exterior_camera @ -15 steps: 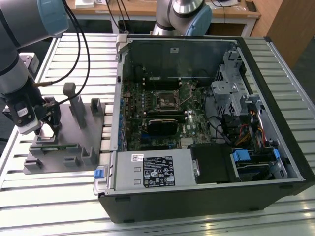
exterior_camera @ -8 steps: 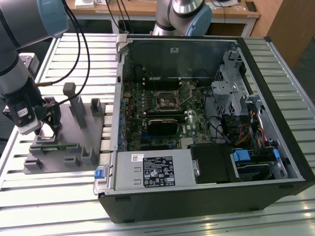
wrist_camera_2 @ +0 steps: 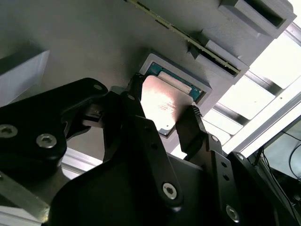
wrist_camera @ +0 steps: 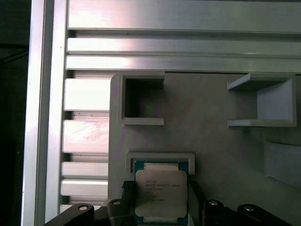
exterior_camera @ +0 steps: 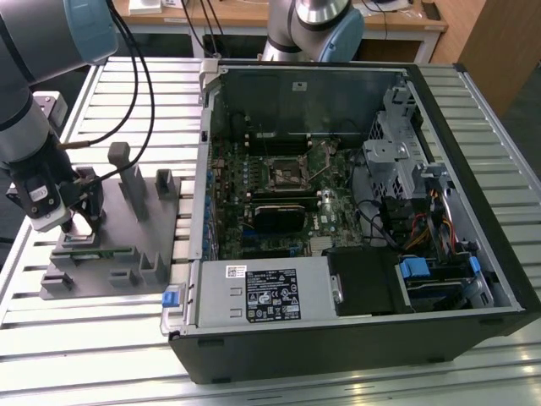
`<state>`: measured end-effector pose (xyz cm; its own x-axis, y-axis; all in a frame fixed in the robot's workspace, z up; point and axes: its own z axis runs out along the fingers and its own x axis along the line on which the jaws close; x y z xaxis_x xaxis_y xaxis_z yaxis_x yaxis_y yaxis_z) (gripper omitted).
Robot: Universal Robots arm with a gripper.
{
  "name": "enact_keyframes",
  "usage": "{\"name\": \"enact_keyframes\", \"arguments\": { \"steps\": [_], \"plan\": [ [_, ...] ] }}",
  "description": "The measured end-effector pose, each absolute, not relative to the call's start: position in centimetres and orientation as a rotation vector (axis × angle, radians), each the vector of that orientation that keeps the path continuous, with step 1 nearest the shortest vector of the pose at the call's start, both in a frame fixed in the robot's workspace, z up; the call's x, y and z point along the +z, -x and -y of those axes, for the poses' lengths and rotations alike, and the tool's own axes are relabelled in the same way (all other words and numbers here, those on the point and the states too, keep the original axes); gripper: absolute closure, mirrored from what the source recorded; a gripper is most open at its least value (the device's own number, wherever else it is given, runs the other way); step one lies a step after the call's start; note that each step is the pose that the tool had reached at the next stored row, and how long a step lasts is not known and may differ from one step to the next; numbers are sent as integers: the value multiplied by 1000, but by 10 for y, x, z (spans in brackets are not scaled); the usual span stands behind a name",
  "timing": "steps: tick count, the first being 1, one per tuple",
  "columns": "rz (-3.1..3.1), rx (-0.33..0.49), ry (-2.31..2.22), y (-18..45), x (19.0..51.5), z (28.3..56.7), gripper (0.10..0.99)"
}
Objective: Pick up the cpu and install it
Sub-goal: 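Pick up the cpu and move it towards the insertion slot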
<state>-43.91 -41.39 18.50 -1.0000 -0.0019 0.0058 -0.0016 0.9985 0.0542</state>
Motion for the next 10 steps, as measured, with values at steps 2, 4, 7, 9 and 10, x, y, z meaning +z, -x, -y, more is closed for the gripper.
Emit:
{"name": "enact_keyframes", "arguments": {
  "steps": [2, 4, 7, 9, 10],
  "plan": [
    [3135, -85, -3, 439, 185, 414, 545],
    [3135, -85, -3, 439, 185, 414, 545],
    [3135, -85, -3, 439, 185, 414, 545],
    [3135, -85, -3, 439, 185, 414, 545],
    [3135, -85, -3, 439, 185, 414, 545]
  ]
}}
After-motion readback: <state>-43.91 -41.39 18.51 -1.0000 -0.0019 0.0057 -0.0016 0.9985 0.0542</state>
